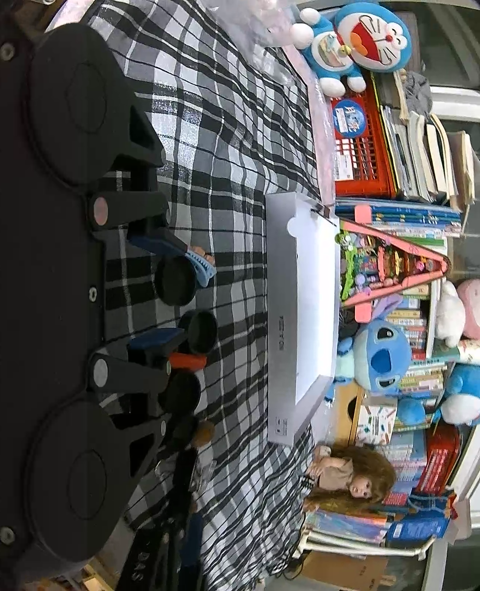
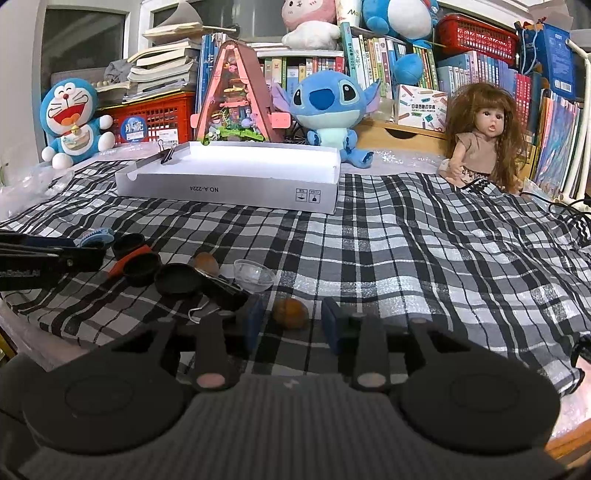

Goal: Organize rigid objects
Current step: 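Grasp a black round lid with the left tool while the right tool grasps a brown ball, then carry the black lid and brown ball with both tools into the white box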

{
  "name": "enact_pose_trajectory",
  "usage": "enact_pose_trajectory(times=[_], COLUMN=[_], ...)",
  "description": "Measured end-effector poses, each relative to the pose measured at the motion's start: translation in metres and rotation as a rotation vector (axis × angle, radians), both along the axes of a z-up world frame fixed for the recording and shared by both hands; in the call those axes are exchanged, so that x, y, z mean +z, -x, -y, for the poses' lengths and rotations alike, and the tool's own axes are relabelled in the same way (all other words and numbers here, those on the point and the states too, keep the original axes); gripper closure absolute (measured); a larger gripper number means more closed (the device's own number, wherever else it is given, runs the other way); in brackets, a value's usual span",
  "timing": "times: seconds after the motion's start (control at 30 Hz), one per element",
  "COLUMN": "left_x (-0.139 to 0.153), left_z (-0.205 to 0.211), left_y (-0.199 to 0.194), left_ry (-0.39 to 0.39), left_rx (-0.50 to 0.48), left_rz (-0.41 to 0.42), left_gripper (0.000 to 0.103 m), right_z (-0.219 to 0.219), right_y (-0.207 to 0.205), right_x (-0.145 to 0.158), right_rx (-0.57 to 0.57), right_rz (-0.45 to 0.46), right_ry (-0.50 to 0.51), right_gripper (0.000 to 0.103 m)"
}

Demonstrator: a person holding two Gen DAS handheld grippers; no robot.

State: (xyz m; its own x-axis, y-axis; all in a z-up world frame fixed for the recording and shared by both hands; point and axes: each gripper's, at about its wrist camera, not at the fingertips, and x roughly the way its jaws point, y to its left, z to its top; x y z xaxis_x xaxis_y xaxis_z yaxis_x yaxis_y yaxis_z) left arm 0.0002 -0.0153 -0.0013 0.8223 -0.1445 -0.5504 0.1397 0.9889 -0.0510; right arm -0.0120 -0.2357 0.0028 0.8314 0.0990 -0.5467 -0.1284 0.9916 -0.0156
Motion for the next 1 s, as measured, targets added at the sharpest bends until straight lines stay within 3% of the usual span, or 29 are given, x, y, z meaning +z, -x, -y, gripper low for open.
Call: enact_pose_trajectory(times=[0.13, 0.2, 0.4, 1.0], left_x=[-0.004, -0.006, -0.005, 0.033], left_z=[-0.001, 0.0, 0.001, -0.002], left_y=[-0.008, -0.009, -0.01, -0.024], left_ry=[-0.003, -0.012, -0.015, 0.015], left_rx=[0.015, 0.016, 0.012, 0.012], left_rz=[-0.001, 0.007, 0.013, 0.018], left_gripper=[0.063, 0.073, 0.073, 0.073], right_z=[-0.001, -0.001, -0.002, -0.003], right_y=[0.0, 0.0, 0.0, -0.015], right_x=[-0.002, -0.003, -0.004, 0.021], right_rx=[0.004, 0.004, 0.005, -0.007], right_rz=[-0.005, -0.007, -0.008, 0.018], right_ry=[-0.005, -0.007, -0.025, -0.068], right_gripper=[0.061, 0.063, 0.076, 0.077])
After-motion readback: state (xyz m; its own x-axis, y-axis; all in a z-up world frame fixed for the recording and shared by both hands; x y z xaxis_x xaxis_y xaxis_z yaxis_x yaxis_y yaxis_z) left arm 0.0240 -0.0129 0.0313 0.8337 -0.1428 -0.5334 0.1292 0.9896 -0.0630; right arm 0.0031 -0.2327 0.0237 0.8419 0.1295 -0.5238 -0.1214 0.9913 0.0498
